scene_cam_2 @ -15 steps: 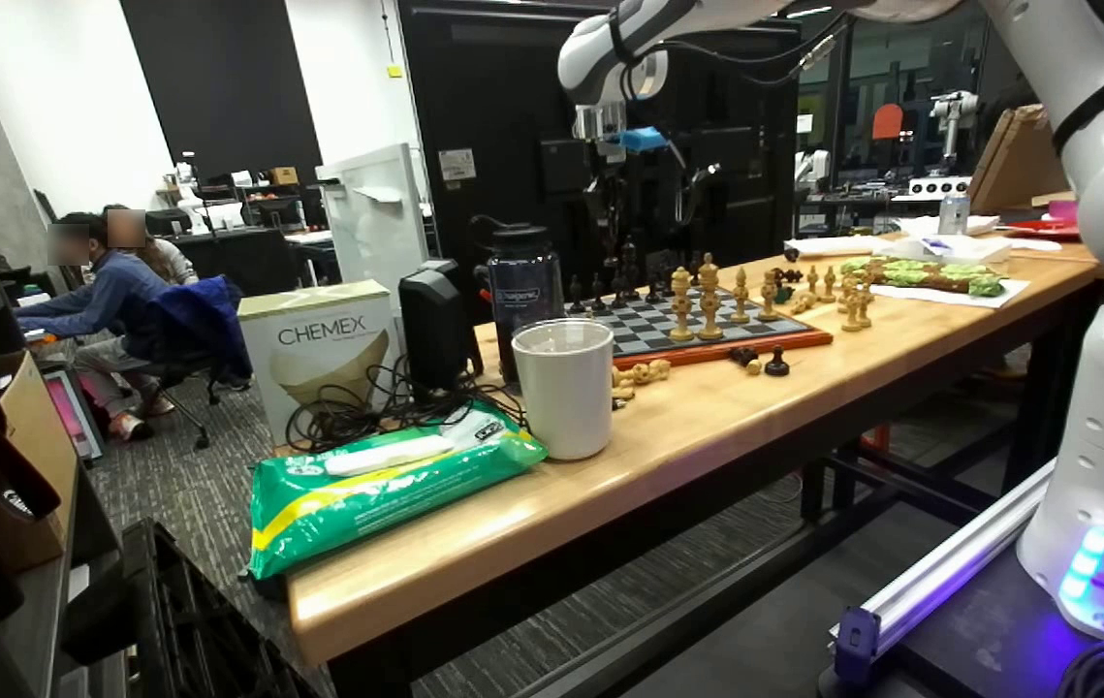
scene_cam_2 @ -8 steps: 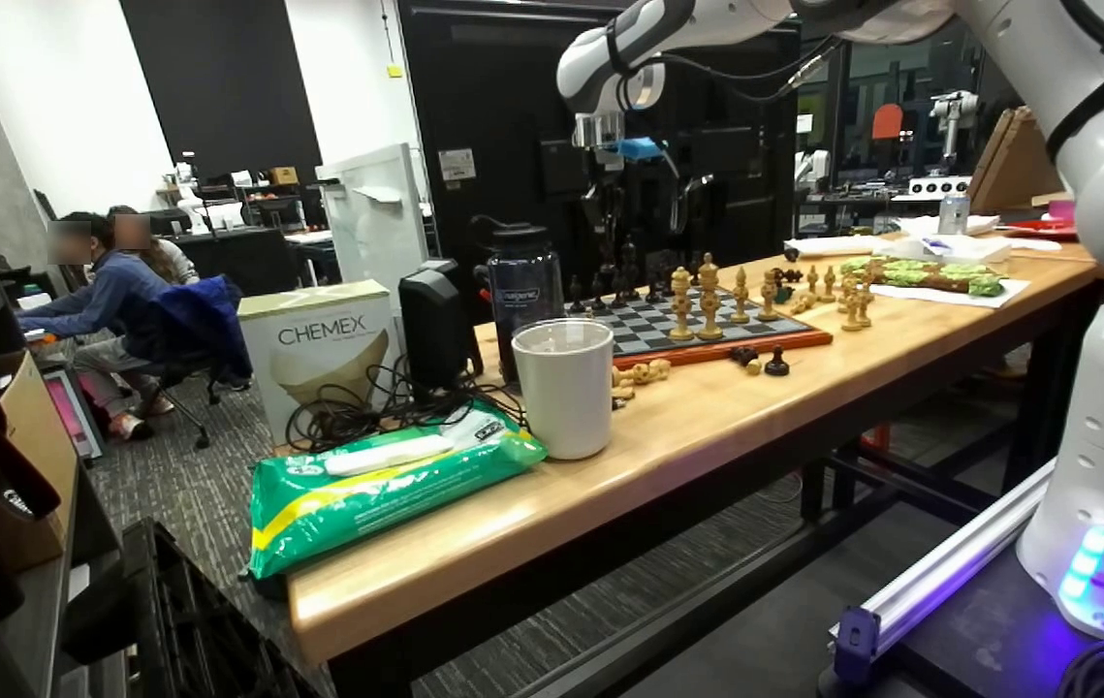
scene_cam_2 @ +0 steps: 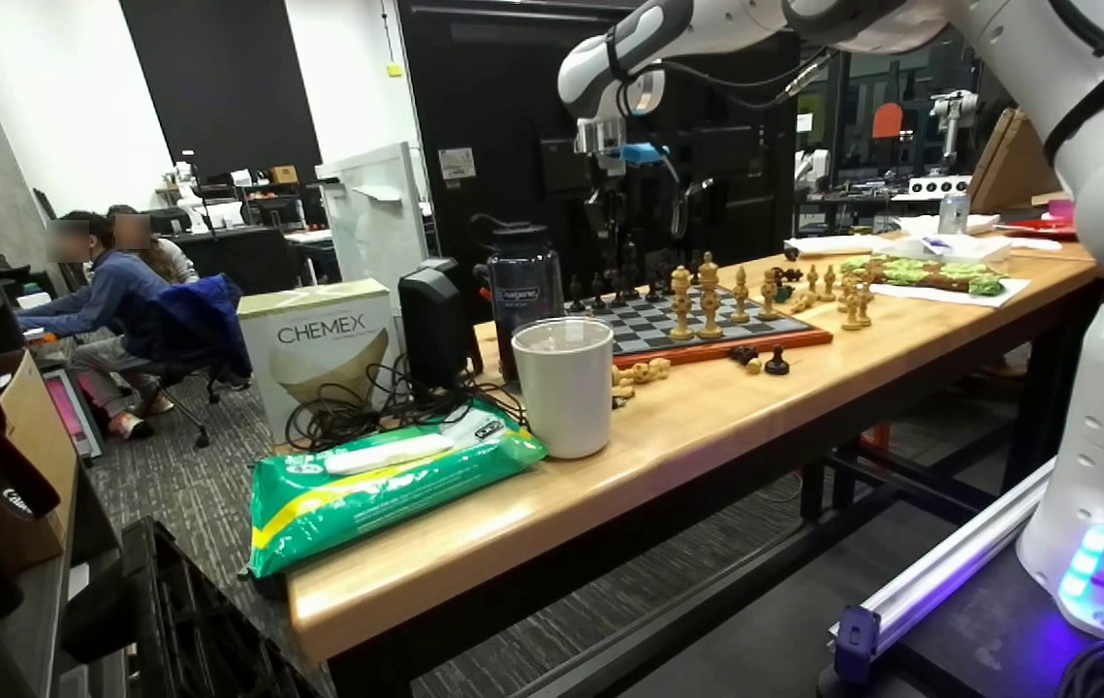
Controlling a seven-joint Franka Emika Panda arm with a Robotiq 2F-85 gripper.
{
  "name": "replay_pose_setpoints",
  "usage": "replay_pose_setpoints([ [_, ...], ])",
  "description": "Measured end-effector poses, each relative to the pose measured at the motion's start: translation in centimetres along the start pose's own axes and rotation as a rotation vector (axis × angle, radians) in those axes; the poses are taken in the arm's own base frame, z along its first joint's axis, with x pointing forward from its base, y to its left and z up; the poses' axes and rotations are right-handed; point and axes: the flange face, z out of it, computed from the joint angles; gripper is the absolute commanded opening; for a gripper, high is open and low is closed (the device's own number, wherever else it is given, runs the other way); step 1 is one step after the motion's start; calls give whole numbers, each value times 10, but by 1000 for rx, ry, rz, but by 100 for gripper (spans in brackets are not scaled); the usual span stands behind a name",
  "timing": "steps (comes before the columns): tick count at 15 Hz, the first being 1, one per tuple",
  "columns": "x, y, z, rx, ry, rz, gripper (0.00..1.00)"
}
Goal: Move the bishop to 8c
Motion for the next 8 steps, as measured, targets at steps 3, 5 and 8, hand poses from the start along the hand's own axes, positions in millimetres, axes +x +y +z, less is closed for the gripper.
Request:
replay_pose_setpoints([
  [3, 0, 0, 5, 13, -10, -1, 5],
  [5, 0, -1, 8, 25, -13, -2, 5],
  [8, 1, -3, 10, 37, -15, -5, 5],
])
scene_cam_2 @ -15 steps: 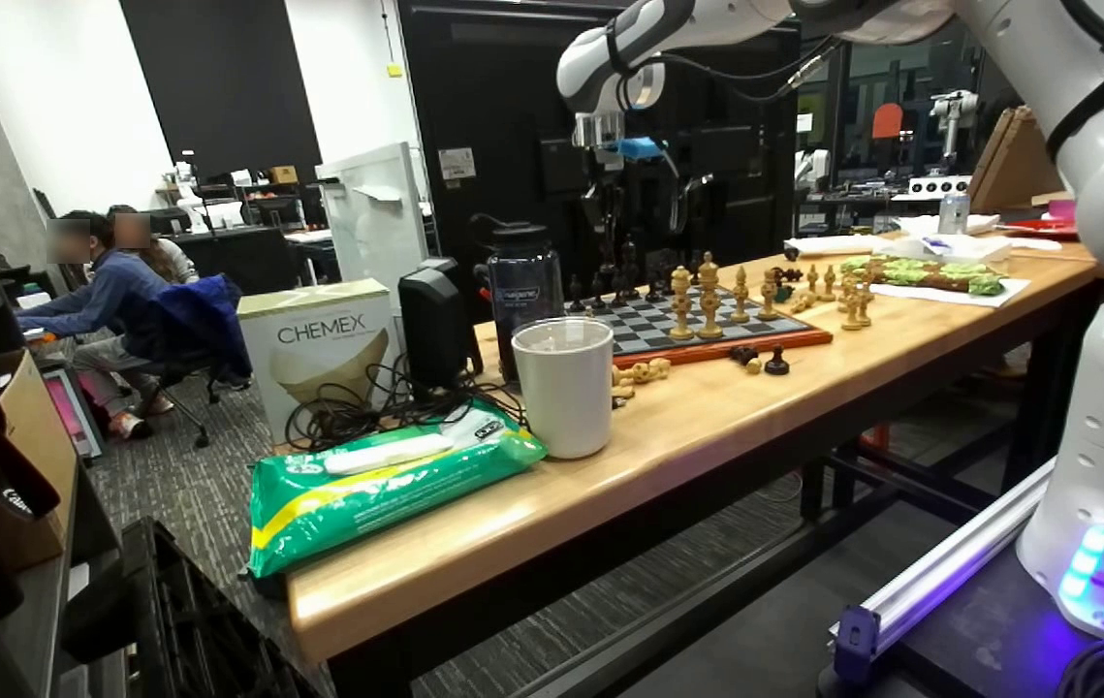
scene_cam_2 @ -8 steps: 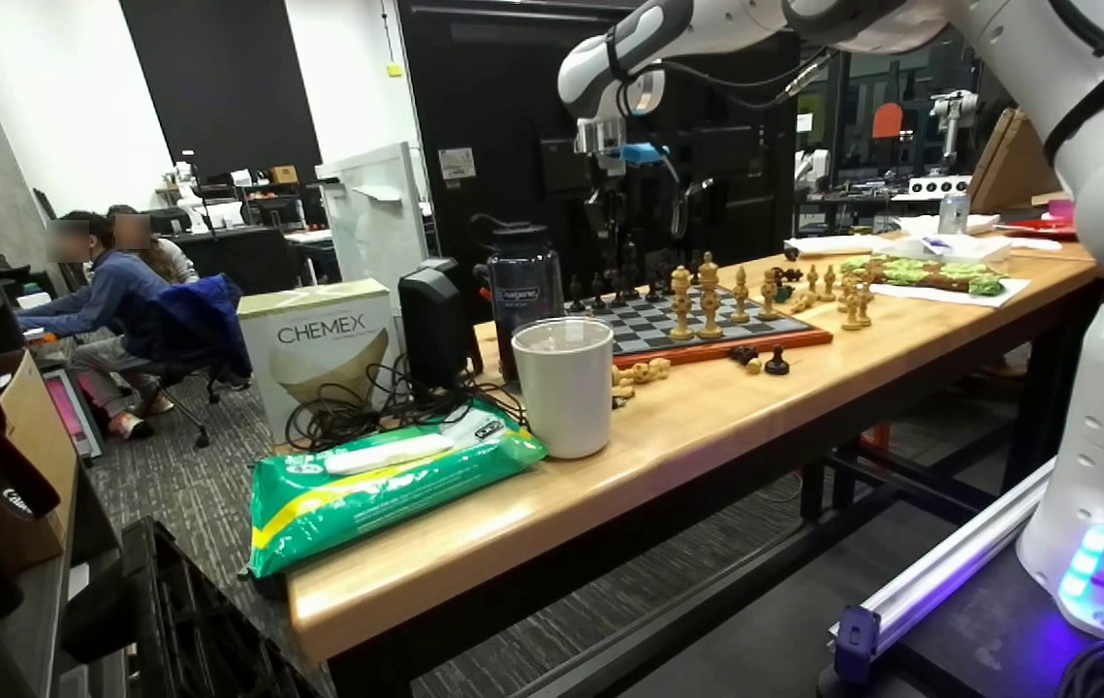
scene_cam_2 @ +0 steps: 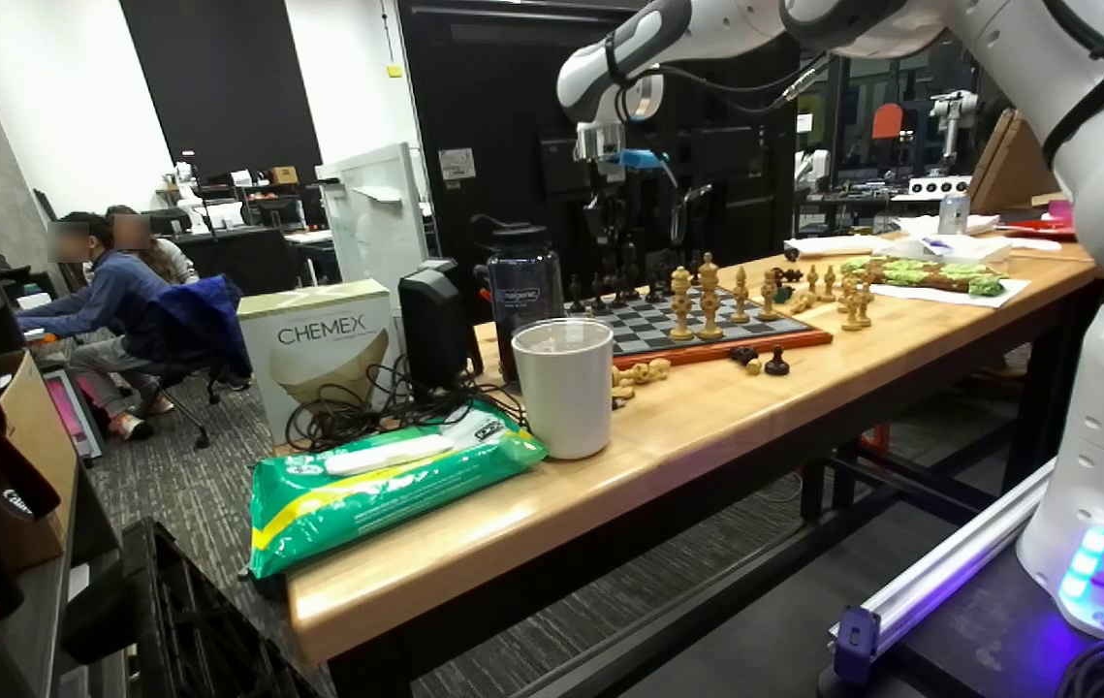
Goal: Move the bishop to 8c
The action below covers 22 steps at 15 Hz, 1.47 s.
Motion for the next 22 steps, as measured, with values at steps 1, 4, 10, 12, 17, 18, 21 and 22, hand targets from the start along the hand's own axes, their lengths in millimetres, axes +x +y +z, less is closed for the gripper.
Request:
replay_pose_setpoints([
  [1, 0, 0, 1, 3, -1, 0, 5],
  [4, 0, 0, 4, 10, -7, -1, 5],
  [10, 0, 0, 14, 30, -16, 1, 5],
  [12, 0, 0, 17, 35, -18, 1, 5],
  [17, -1, 0, 20, 45, -22, 3, 5],
  [18, -1, -1, 20, 46, -22, 2, 5],
  [21, -1, -1, 21, 47, -23, 2, 5],
  [22, -1, -1, 21, 48, -24, 2, 5],
])
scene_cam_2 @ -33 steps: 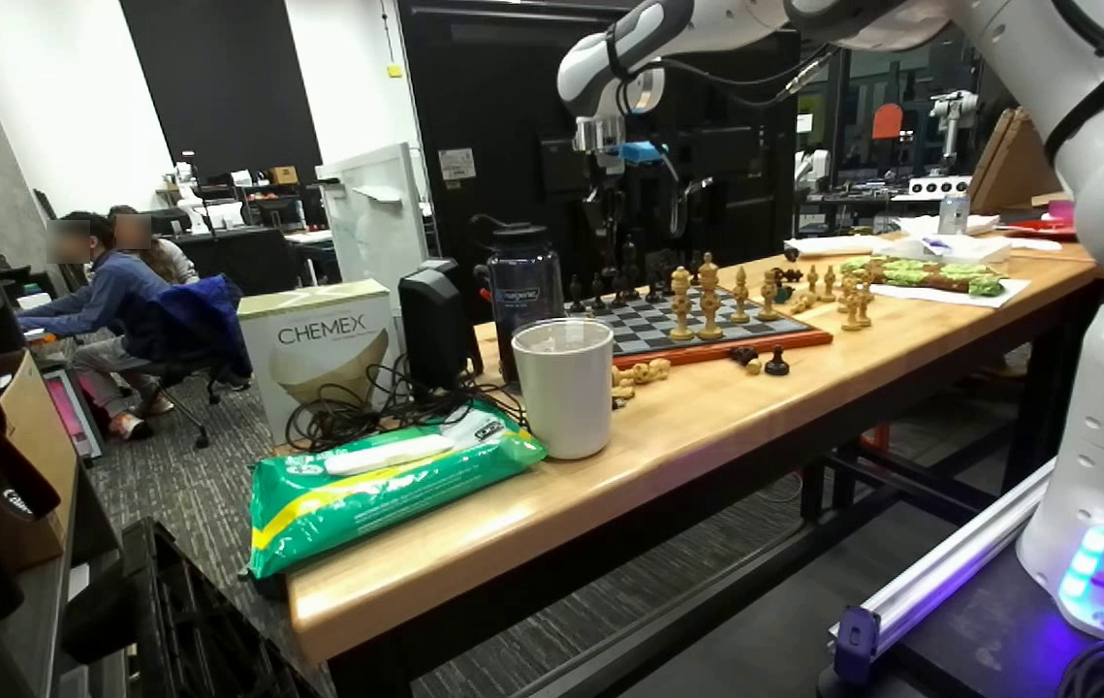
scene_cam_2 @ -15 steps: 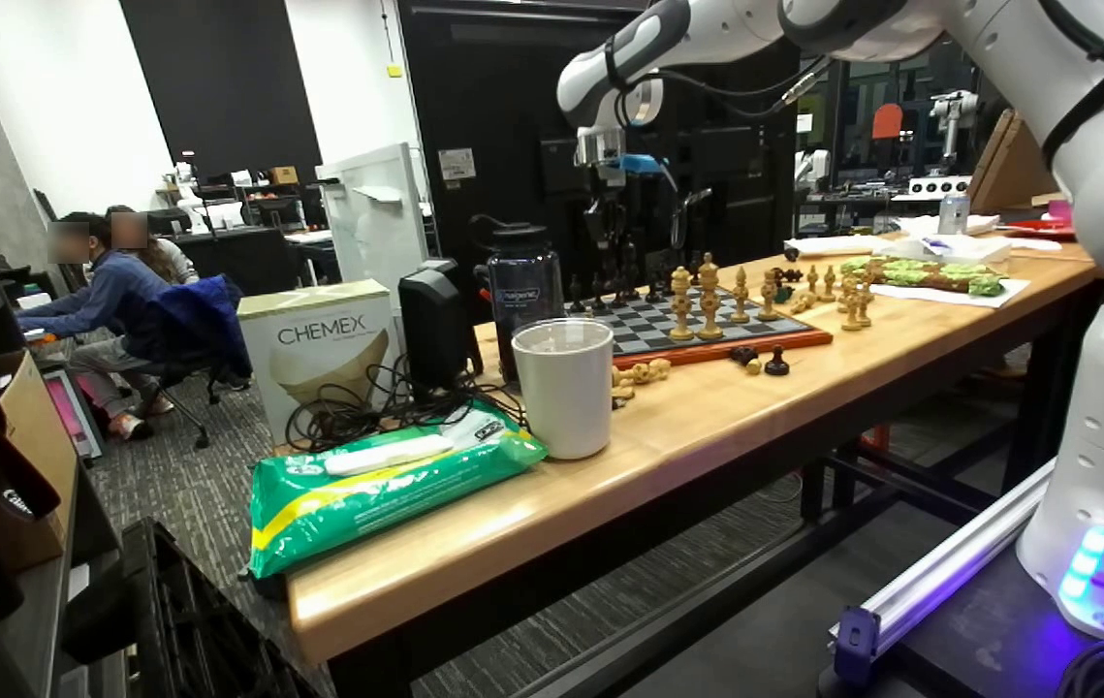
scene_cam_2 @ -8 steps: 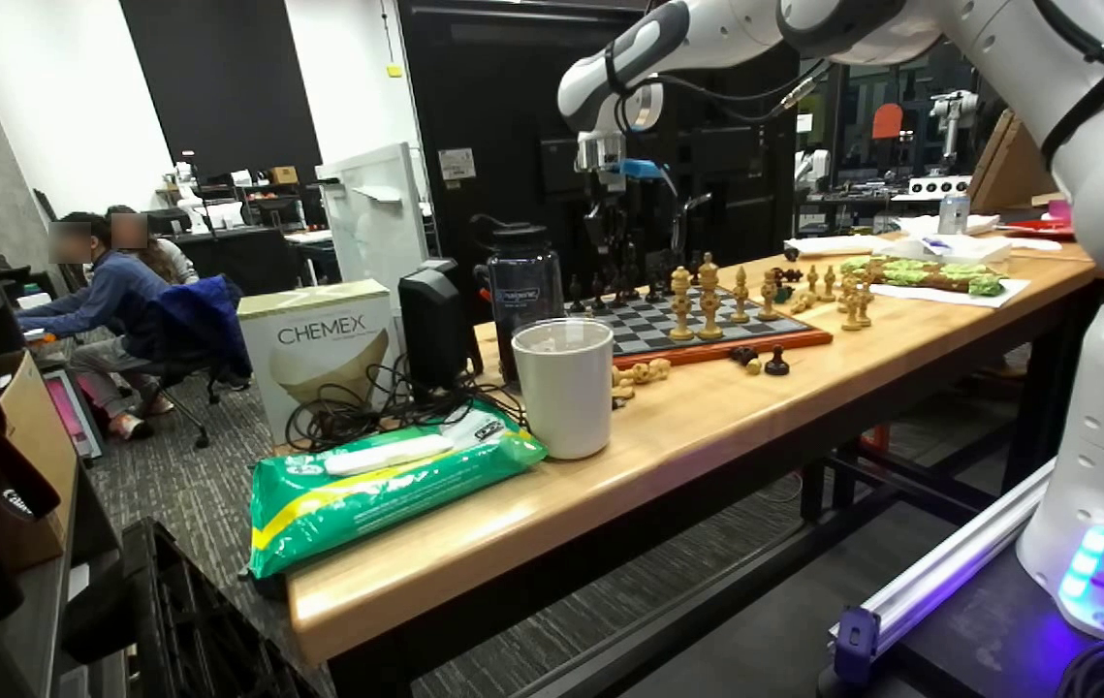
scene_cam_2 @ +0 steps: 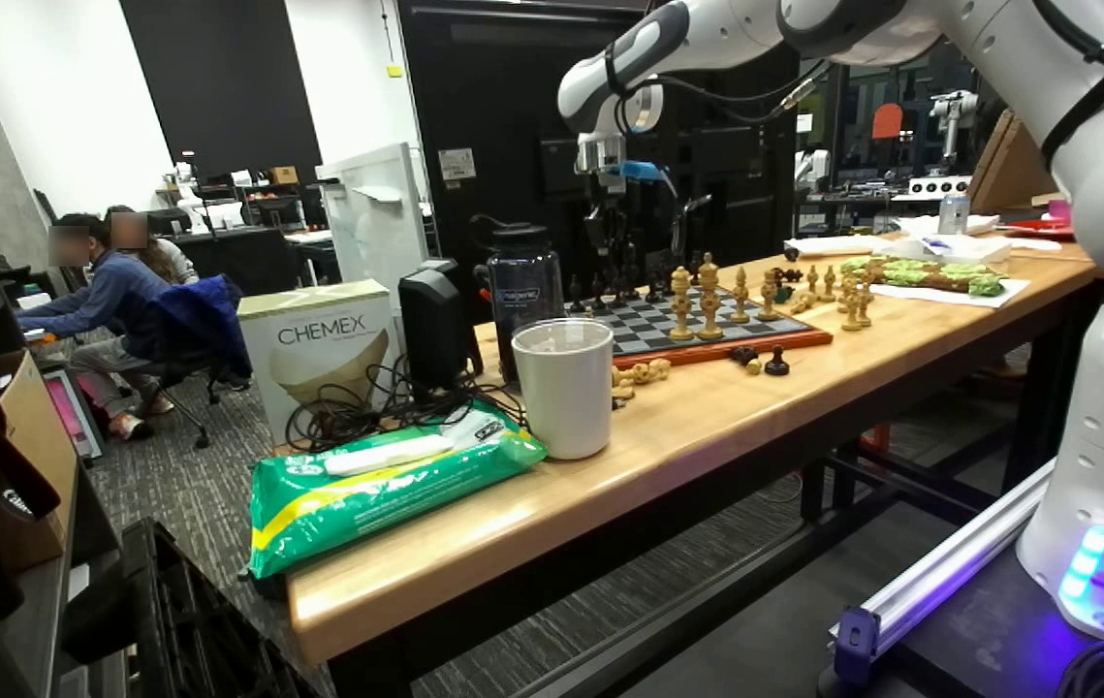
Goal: Move the bishop to 8c
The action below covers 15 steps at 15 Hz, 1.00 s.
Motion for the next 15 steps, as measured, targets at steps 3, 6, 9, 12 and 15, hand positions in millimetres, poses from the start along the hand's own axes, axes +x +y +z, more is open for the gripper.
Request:
replay_pose_setpoints([
  [3, -1, 0, 2, 2, -5, 0, 5],
  [6, -1, -1, 7, 6, -12, 0, 5],
  [9, -2, -1, 9, 9, -17, 0, 5],
  [12, -2, -1, 10, 10, -19, 0, 5],
  [15, -2, -2, 10, 9, -18, -1, 5],
])
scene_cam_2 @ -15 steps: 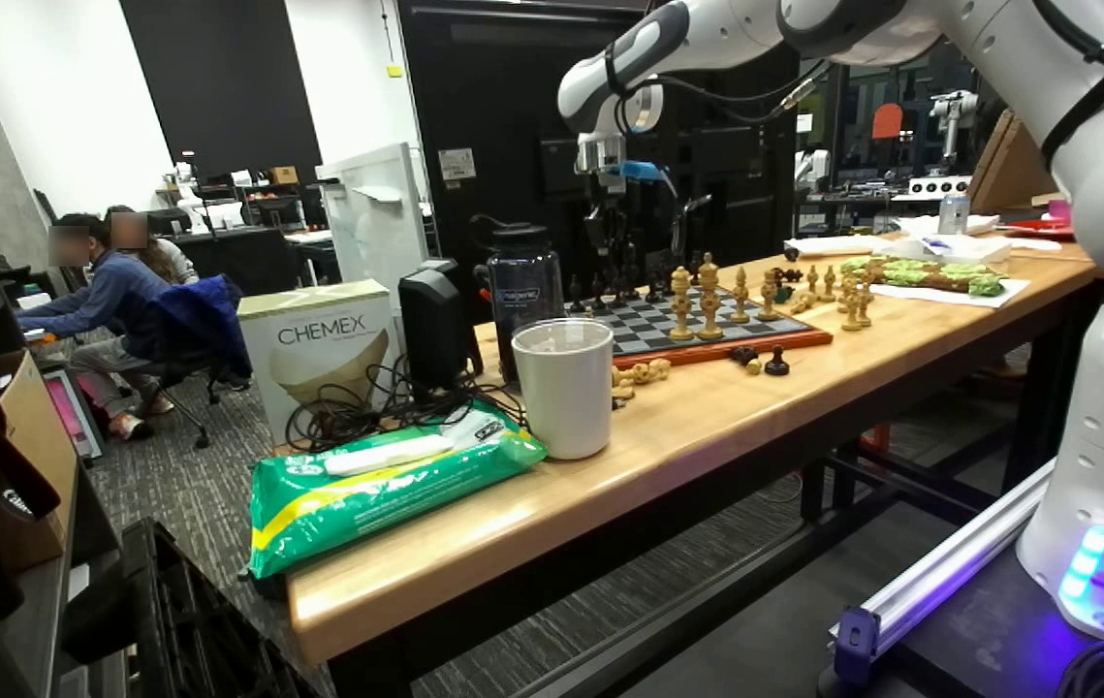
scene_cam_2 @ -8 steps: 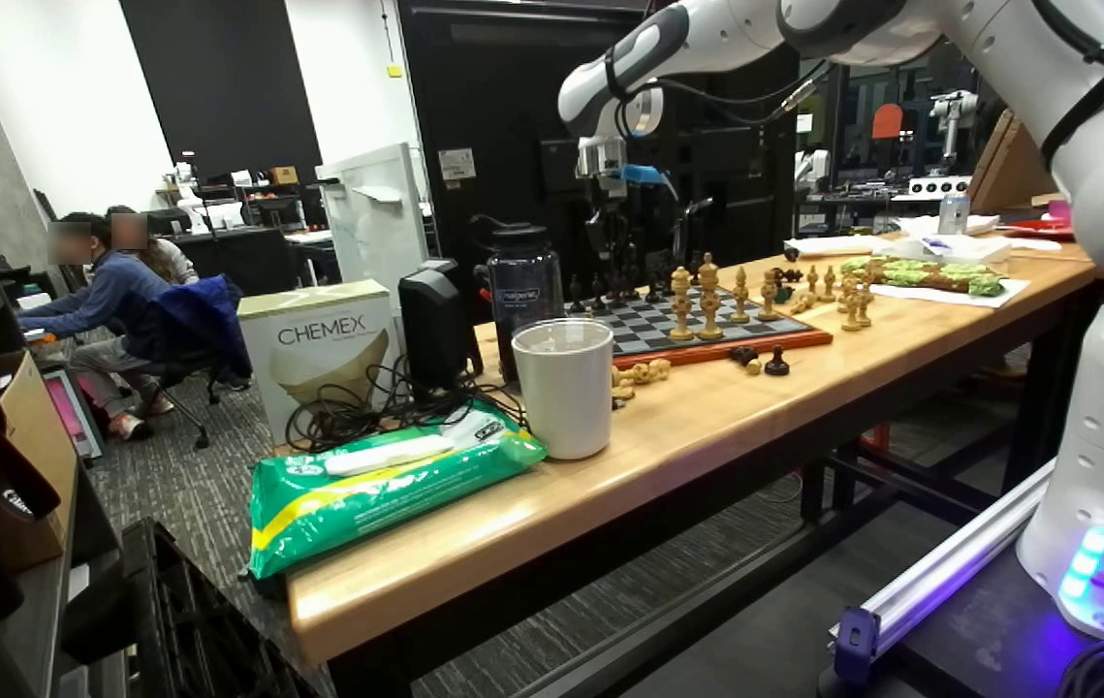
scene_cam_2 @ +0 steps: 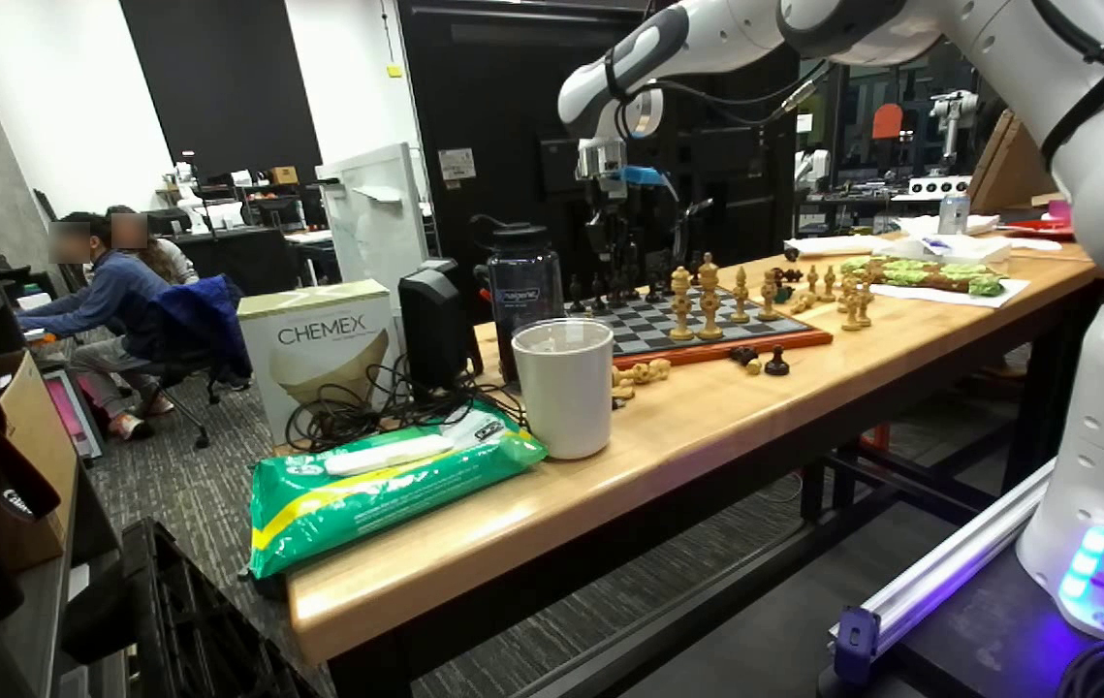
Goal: Move the bishop to 8c
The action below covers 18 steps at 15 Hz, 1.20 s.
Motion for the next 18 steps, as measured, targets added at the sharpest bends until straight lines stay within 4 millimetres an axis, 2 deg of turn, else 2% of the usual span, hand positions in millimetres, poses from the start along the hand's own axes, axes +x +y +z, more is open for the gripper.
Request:
replay_pose_setpoints([
  [11, 2, -1, -5, -7, 9, -7, 5],
  [18, 3, 0, -1, -6, 3, -13, 5],
])
